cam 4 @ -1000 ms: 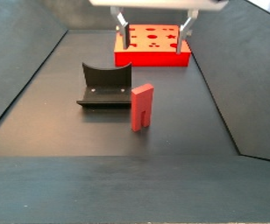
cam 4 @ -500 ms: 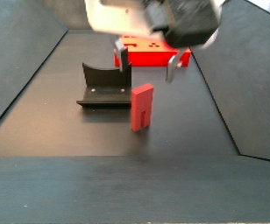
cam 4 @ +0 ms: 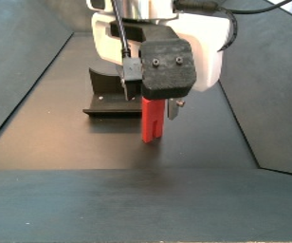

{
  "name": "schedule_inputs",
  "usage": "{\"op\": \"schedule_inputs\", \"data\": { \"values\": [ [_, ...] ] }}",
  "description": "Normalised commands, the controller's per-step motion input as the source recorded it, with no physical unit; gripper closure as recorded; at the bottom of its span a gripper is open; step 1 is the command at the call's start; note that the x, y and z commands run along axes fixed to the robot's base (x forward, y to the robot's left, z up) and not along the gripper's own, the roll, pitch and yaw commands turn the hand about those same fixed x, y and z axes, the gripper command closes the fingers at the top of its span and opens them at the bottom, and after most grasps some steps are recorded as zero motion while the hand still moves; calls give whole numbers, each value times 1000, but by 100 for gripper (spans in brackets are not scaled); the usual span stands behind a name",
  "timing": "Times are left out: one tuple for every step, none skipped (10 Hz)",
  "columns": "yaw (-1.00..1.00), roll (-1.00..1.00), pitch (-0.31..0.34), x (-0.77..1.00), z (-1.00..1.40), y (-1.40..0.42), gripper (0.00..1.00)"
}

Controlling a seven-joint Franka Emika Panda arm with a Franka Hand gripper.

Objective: Pick up the double-square object. Move up. Move to above the board. Insert the double-square object.
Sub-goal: Pick up the double-square object.

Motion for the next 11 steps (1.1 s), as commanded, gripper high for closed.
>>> {"op": "schedule_inputs", "data": {
  "values": [
    [-123,30,1,-174,0,80,0],
    [-86,0,0,-97,0,63,0],
    [0,50,0,0,-9,0,0],
    [0,0,0,0,0,0,0],
    [0,0,0,0,0,0,100],
    [0,0,0,0,0,0,100],
    [0,0,0,0,0,0,100],
    [0,0,0,0,0,0,100],
    [0,0,0,0,0,0,100],
    [0,0,0,0,0,0,100],
    [0,0,0,0,0,0,100]
  ]
}}
